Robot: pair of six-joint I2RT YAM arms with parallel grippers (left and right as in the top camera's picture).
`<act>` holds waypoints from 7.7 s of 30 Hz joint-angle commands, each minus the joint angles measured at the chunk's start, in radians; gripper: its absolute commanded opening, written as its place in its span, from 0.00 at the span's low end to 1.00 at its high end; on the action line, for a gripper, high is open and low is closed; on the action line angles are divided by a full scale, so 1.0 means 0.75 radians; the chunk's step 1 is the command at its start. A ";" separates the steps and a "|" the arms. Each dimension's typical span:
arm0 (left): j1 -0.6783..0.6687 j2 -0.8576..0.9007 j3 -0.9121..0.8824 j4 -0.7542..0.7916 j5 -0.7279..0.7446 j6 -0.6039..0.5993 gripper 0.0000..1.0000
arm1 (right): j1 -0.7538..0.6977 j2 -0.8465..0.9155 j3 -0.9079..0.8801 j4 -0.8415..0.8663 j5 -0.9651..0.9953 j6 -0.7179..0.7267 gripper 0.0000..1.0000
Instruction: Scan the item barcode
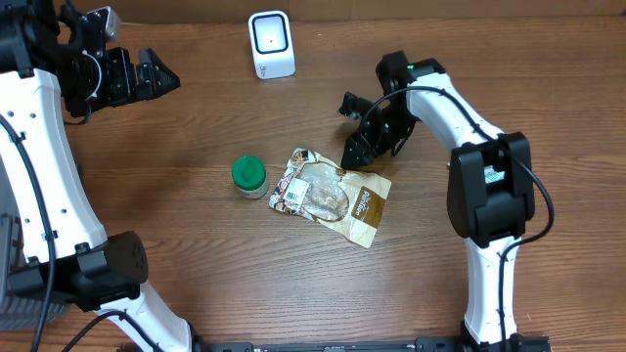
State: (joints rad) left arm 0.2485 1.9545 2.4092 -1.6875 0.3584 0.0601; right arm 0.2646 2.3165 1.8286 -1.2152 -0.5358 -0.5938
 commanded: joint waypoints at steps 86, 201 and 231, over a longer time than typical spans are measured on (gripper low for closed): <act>-0.009 -0.008 0.013 0.145 -0.015 0.030 1.00 | -0.247 -0.340 -0.771 0.493 -0.235 0.575 0.76; -0.731 -0.309 -1.200 1.007 0.016 -0.625 0.04 | -0.204 -0.607 -0.892 0.582 -0.394 0.609 0.04; -0.166 -0.367 -0.758 0.410 -0.289 -0.269 1.00 | 0.256 -0.999 -0.460 0.285 0.151 0.755 0.04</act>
State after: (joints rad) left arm 0.1249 1.6703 1.8397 -1.3804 0.2451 -0.1562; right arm 0.4591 1.5936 1.4216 -1.0153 -0.5484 -0.1730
